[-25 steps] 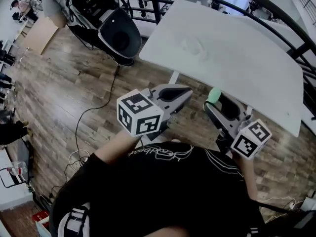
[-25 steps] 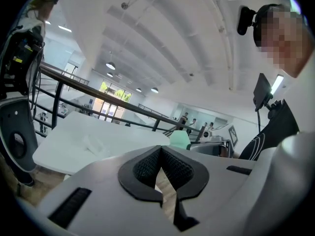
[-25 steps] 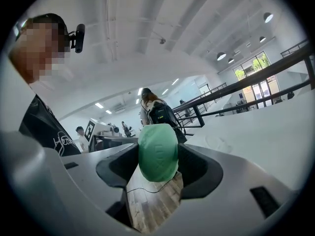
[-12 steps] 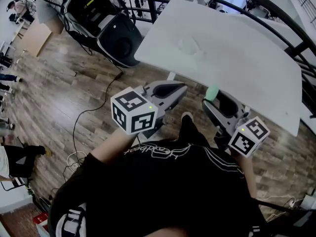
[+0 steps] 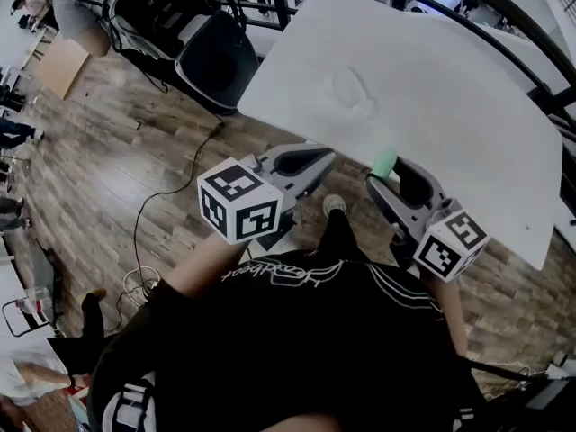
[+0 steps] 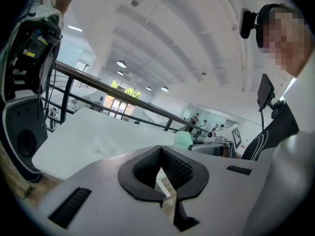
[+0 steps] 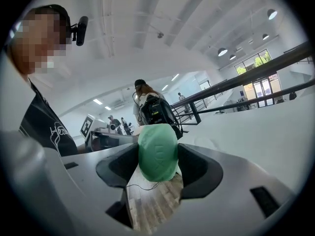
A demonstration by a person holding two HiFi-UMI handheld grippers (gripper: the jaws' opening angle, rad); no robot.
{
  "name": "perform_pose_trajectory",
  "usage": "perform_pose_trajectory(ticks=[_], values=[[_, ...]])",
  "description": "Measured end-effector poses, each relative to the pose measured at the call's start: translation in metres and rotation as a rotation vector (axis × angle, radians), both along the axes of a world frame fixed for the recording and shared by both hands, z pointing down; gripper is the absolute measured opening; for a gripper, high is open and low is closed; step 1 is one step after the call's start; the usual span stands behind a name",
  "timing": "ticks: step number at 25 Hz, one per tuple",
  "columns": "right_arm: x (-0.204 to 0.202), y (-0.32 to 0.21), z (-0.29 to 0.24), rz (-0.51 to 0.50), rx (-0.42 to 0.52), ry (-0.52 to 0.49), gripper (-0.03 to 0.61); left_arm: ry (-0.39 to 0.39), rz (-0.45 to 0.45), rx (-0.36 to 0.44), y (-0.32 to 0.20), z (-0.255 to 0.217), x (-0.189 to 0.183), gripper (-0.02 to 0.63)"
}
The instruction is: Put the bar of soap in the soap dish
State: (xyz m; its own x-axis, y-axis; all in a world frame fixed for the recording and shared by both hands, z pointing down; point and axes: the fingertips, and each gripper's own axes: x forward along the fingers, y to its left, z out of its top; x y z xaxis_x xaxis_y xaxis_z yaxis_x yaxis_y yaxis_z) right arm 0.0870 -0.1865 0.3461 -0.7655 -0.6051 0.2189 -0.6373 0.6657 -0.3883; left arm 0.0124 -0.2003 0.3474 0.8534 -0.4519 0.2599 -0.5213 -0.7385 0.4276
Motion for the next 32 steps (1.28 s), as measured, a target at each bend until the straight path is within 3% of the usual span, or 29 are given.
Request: perform_pose_trajectory(ticks=[10, 16, 32], values=[[0.008, -0.075, 0.018, -0.05, -0.014, 0.043, 0.21, -0.019, -0.063, -0.048, -0.07, 0.024, 0.006, 0.008], [-0.007, -0.112, 0.03, -0.091, -0.025, 0.079, 0.21, -0.009, -0.09, -0.084, -0.105, 0.045, 0.0, 0.008], [-0.028, -0.156, 0.054, -0.169, -0.011, 0.118, 0.21, -0.011, -0.152, -0.142, -0.135, 0.076, -0.012, 0.008]])
